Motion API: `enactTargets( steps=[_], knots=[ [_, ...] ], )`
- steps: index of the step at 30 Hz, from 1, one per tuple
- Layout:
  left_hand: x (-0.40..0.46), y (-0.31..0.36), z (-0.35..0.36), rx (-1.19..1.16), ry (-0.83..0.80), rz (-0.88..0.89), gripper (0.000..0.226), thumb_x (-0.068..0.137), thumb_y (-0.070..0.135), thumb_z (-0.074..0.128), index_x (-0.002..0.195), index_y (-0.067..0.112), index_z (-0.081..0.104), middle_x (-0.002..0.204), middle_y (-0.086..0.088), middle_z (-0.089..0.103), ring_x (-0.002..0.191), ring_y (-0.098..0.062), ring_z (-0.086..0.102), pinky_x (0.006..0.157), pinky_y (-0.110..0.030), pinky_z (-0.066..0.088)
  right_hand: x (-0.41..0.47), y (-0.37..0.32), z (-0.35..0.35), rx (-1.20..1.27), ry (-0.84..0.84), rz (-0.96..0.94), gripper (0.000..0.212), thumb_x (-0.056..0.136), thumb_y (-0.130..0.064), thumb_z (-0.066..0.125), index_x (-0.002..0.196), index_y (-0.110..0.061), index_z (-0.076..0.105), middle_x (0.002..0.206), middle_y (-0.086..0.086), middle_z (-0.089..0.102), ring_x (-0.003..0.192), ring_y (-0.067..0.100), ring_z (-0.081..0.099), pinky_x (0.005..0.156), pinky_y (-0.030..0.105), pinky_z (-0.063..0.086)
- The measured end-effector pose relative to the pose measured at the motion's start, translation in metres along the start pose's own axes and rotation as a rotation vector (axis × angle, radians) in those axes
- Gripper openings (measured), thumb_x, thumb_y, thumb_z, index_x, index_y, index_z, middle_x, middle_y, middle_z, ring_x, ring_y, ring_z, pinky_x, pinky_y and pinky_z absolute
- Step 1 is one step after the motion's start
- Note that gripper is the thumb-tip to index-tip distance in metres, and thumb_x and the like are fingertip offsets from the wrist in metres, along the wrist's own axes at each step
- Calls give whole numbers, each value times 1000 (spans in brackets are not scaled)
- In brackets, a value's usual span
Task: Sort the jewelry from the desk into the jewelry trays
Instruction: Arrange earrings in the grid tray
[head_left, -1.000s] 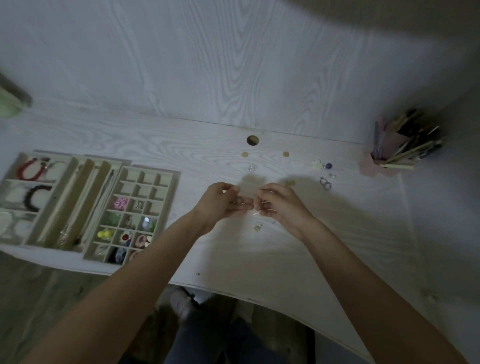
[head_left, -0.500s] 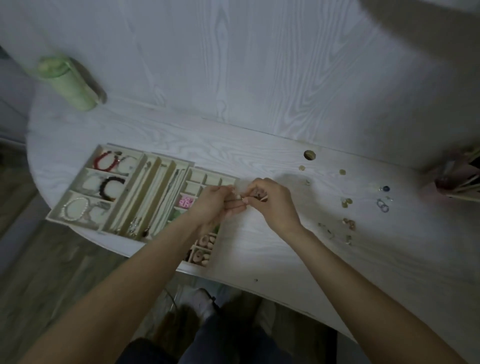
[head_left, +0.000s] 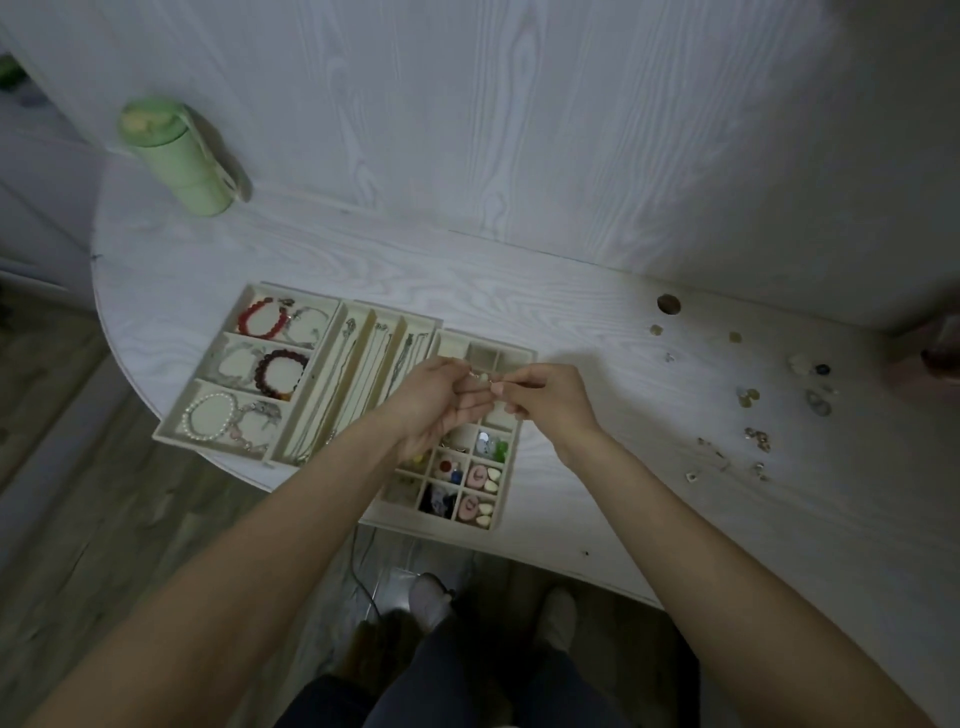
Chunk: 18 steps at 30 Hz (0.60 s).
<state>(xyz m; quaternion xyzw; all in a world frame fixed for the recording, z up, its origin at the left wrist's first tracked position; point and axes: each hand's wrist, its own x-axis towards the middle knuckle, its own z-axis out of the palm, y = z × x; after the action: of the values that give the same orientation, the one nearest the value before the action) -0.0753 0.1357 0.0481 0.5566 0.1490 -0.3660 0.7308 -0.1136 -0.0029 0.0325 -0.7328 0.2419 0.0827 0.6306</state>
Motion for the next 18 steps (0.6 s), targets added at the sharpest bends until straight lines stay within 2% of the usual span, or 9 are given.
enactTargets(
  steps=[3, 6, 8, 10, 11, 14, 16, 18],
  knots=[
    [0, 1, -5, -42, -38, -22, 13, 102, 7, 35, 97, 3, 47, 101, -25, 66, 91, -28, 68, 75, -34, 59, -4, -1, 0, 97, -59, 56, 10, 86, 1, 64, 79, -6, 68, 65, 5, 59, 56, 10, 52, 52, 17, 43],
    [3, -1, -14, 32, -5, 9, 9, 100, 10, 41, 97, 7, 49, 102, -18, 66, 97, -25, 67, 81, -40, 57, -5, 1, -1, 142, -96, 94, 9, 88, -1, 62, 82, -4, 67, 63, 4, 54, 56, 10, 48, 53, 20, 39],
    [7, -5, -19, 214, 62, 85, 8, 97, 10, 49, 90, 11, 54, 91, -9, 65, 86, -16, 68, 77, -33, 58, -5, 6, 0, 93, -76, 118, 7, 89, -5, 62, 84, -2, 67, 63, 2, 52, 56, 11, 46, 54, 21, 38],
    [13, -10, -23, 444, 122, 178, 11, 93, 9, 56, 84, 15, 58, 82, -1, 64, 67, -3, 65, 65, -22, 55, -4, 11, 1, -6, -24, 141, 11, 90, -10, 63, 93, 0, 68, 63, -2, 51, 57, 9, 44, 55, 21, 37],
    [17, -11, -23, 554, 145, 215, 12, 92, 9, 58, 82, 16, 61, 82, 1, 64, 64, -2, 63, 62, -21, 53, -1, 13, 2, -49, 5, 150, 11, 90, -12, 63, 93, -2, 68, 64, -3, 51, 57, 8, 44, 55, 20, 36],
    [28, -14, -24, 850, 145, 298, 6, 88, 11, 64, 85, 14, 68, 88, 1, 67, 78, -9, 60, 75, -23, 48, 5, 23, 3, -114, 71, 172, 7, 88, -13, 66, 83, -8, 66, 66, -5, 52, 60, 6, 45, 55, 19, 35],
    [36, -16, -22, 974, 125, 329, 7, 86, 12, 66, 89, 11, 72, 90, 0, 68, 81, -9, 59, 78, -19, 44, 11, 29, 4, -175, 110, 181, 12, 87, -14, 67, 89, -3, 69, 71, -2, 58, 64, 8, 49, 57, 20, 37],
    [44, -22, -21, 1068, 136, 328, 8, 85, 13, 68, 90, 10, 74, 93, -1, 69, 85, -9, 60, 78, -16, 43, 15, 36, 4, -243, 158, 183, 20, 86, -14, 68, 95, 4, 71, 84, 10, 69, 75, 17, 60, 66, 28, 48]
  ],
)
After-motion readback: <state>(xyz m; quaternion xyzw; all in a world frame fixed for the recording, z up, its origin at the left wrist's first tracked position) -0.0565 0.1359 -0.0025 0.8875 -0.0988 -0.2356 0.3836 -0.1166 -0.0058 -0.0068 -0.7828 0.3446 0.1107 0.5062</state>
